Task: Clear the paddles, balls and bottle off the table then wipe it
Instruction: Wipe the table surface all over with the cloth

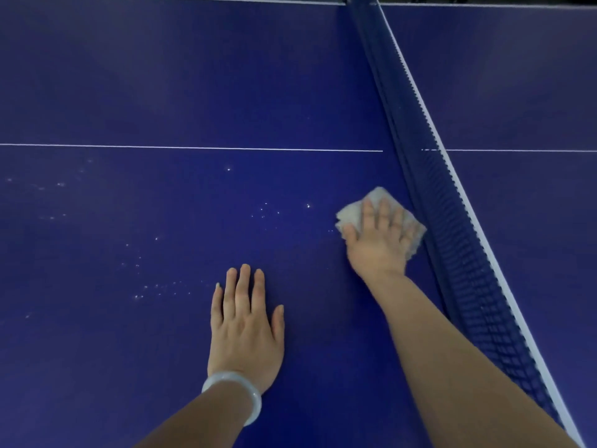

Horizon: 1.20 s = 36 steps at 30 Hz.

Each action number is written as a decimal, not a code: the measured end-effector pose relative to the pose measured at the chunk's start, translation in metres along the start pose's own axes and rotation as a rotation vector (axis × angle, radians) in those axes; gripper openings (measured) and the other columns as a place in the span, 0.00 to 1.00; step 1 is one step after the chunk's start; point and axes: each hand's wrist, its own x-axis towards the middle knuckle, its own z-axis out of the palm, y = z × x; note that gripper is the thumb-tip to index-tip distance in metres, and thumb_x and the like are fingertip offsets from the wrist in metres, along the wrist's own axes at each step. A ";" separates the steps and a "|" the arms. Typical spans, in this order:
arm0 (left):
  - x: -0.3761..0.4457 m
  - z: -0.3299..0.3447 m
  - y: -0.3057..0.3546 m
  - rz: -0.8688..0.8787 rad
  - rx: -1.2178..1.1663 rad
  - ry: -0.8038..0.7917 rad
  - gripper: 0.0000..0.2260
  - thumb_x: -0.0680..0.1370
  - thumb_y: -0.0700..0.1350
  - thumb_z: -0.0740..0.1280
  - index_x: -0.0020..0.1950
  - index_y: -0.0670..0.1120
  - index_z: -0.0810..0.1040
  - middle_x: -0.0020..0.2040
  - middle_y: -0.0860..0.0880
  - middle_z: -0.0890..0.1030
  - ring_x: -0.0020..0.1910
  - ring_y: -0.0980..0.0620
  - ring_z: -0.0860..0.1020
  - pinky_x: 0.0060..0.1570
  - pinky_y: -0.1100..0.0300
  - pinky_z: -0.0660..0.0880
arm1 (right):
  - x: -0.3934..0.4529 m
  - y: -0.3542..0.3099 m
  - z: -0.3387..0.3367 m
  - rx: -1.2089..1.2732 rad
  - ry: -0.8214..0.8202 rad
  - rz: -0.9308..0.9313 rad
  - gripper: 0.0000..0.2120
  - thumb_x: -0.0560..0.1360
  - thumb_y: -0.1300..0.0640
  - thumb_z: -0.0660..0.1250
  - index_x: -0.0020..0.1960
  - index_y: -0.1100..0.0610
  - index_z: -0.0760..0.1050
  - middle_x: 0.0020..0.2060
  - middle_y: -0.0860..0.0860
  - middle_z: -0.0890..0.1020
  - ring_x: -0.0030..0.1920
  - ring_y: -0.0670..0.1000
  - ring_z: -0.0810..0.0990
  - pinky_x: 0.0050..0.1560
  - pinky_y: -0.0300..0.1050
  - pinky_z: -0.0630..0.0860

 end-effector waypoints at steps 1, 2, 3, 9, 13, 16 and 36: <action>0.000 0.000 0.000 -0.005 0.004 -0.001 0.31 0.81 0.59 0.41 0.79 0.44 0.57 0.79 0.45 0.57 0.79 0.46 0.50 0.77 0.46 0.52 | -0.001 -0.015 0.003 -0.007 -0.008 -0.102 0.31 0.81 0.37 0.42 0.80 0.48 0.39 0.79 0.54 0.40 0.78 0.59 0.38 0.75 0.64 0.34; 0.000 -0.001 0.000 -0.006 0.008 -0.006 0.31 0.81 0.59 0.42 0.79 0.44 0.57 0.79 0.45 0.57 0.79 0.46 0.50 0.77 0.46 0.51 | -0.007 -0.026 0.008 -0.026 -0.006 -0.240 0.32 0.80 0.36 0.40 0.80 0.47 0.40 0.79 0.53 0.40 0.78 0.58 0.37 0.74 0.62 0.32; 0.000 -0.001 0.000 -0.006 0.009 -0.012 0.31 0.81 0.59 0.42 0.79 0.44 0.58 0.79 0.45 0.57 0.79 0.46 0.51 0.77 0.46 0.51 | -0.017 -0.032 0.012 -0.053 -0.012 -0.376 0.33 0.78 0.35 0.38 0.80 0.47 0.40 0.79 0.51 0.40 0.78 0.57 0.36 0.74 0.60 0.30; -0.001 -0.002 -0.001 -0.003 -0.008 -0.024 0.30 0.81 0.59 0.41 0.79 0.45 0.56 0.79 0.45 0.56 0.79 0.47 0.49 0.77 0.46 0.50 | 0.039 0.020 -0.001 -0.118 0.044 -0.189 0.31 0.80 0.37 0.42 0.80 0.46 0.42 0.80 0.52 0.44 0.79 0.59 0.43 0.74 0.63 0.35; -0.001 -0.001 -0.002 -0.001 -0.015 -0.021 0.30 0.81 0.59 0.41 0.79 0.45 0.55 0.80 0.46 0.55 0.79 0.47 0.48 0.77 0.47 0.49 | 0.105 0.011 -0.015 -0.010 0.010 0.090 0.32 0.80 0.36 0.41 0.80 0.48 0.42 0.80 0.53 0.43 0.79 0.58 0.40 0.75 0.61 0.34; 0.000 -0.002 -0.001 -0.001 -0.013 -0.019 0.30 0.81 0.59 0.42 0.79 0.45 0.56 0.80 0.46 0.55 0.79 0.47 0.49 0.77 0.46 0.52 | 0.118 -0.041 -0.015 0.039 0.021 0.027 0.33 0.81 0.38 0.49 0.80 0.50 0.45 0.79 0.55 0.49 0.78 0.60 0.48 0.76 0.61 0.45; -0.001 -0.001 0.001 0.009 0.007 -0.009 0.30 0.82 0.58 0.43 0.79 0.45 0.57 0.79 0.46 0.56 0.79 0.47 0.50 0.76 0.47 0.46 | 0.054 -0.140 0.009 -0.038 -0.036 -0.394 0.31 0.81 0.39 0.47 0.80 0.47 0.45 0.80 0.52 0.45 0.78 0.60 0.42 0.75 0.64 0.39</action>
